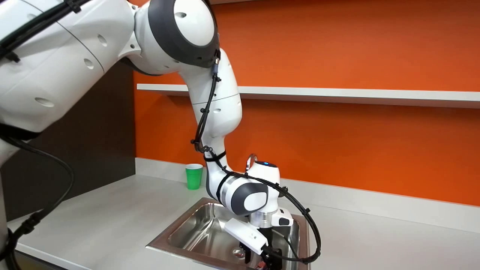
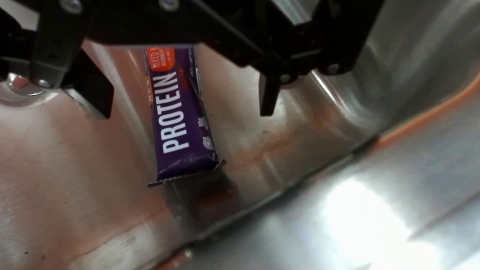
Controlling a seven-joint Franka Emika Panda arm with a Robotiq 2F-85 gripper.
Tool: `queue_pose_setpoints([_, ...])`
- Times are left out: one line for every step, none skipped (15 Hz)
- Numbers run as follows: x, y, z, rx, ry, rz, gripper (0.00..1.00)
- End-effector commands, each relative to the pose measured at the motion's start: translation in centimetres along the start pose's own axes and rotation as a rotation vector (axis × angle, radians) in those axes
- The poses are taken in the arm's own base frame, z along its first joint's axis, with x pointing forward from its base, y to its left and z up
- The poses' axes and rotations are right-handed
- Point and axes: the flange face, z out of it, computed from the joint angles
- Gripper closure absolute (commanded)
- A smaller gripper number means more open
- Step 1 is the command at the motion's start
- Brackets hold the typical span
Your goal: Remove the candy bar from the sink
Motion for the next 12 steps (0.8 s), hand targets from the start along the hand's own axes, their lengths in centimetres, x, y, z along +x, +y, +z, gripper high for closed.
queue_pose_setpoints([1.3,0.3,0.2,-0.022,0.016,0.02,0.0])
queue_pose_setpoints([1.5,0.3,0.3,-0.025,0.017,0.021,0.0])
queue_pose_setpoints([1.7,0.4,0.3,-0.027,0.017,0.021,0.0])
queue_pose_setpoints([2.0,0.4,0.5,-0.031,0.017,0.019,0.0])
queue_pose_setpoints([2.2,0.4,0.6,-0.035,0.018,0.019,0.0])
queue_pose_setpoints([2.4,0.3,0.8,-0.038,0.016,0.016,0.0])
queue_pose_setpoints([2.6,0.3,0.9,-0.044,0.012,0.013,0.0])
queue_pose_setpoints([2.8,0.2,1.0,-0.049,0.009,0.009,0.0])
queue_pose_setpoints([2.9,0.2,1.1,-0.054,0.007,0.007,0.0])
queue_pose_setpoints([3.1,0.1,1.2,-0.059,0.006,0.004,0.0])
queue_pose_setpoints([3.2,0.0,1.2,-0.064,0.005,0.003,0.0])
queue_pose_setpoints([3.4,-0.1,1.3,-0.067,0.005,-0.001,0.0])
